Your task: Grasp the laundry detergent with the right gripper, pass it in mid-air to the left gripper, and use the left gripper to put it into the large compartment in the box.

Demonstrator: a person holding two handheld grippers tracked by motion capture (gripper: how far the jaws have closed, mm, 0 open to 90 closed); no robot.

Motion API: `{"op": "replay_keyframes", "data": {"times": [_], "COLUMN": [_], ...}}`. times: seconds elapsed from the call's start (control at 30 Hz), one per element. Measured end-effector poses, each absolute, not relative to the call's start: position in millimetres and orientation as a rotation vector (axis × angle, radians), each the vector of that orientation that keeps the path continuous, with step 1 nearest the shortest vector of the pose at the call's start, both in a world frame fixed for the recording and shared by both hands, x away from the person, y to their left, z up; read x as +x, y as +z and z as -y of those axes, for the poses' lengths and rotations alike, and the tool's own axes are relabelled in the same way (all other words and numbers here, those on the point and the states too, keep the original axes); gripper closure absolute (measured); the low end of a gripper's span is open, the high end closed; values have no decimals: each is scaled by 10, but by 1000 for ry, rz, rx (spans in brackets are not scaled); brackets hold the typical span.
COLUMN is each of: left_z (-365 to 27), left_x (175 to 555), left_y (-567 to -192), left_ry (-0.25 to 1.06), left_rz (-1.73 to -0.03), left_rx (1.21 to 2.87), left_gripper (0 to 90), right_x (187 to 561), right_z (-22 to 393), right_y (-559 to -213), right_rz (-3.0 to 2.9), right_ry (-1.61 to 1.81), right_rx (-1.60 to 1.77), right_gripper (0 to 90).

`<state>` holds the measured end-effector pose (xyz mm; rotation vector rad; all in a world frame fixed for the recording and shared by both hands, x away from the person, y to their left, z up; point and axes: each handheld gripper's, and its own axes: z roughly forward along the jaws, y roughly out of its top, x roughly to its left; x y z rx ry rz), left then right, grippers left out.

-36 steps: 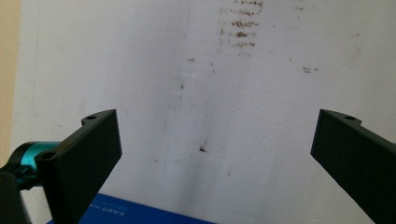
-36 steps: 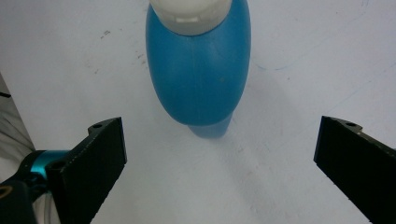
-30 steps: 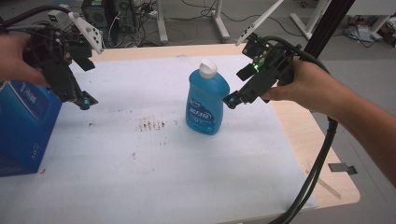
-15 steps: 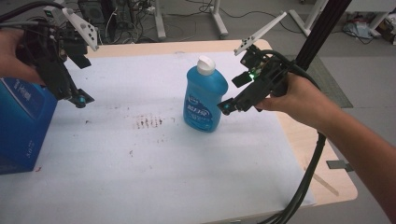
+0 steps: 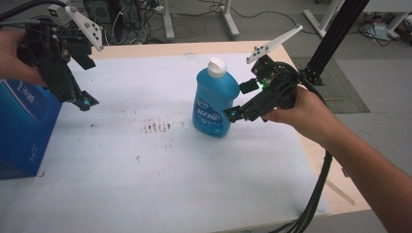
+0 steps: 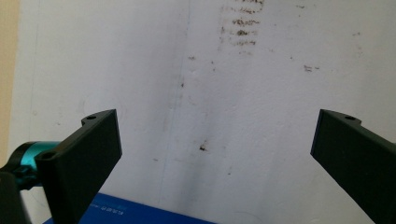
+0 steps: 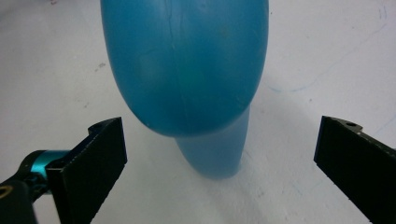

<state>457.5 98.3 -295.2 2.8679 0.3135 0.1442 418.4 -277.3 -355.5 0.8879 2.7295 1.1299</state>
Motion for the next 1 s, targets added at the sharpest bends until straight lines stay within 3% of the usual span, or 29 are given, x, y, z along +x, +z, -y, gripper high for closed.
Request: {"op": "replay_keyframes", "data": {"times": [1.0], "left_z": [-981], "left_x": [4580], "left_y": [-2981], "left_ry": [143], "left_rz": [-324], "left_rx": [2869], "left_gripper": [17], "right_x": [4168], "right_z": [2651], "right_y": [-3850], "right_rz": [-2586], "right_ry": [1372], "right_rx": [873], "right_gripper": [14]}}
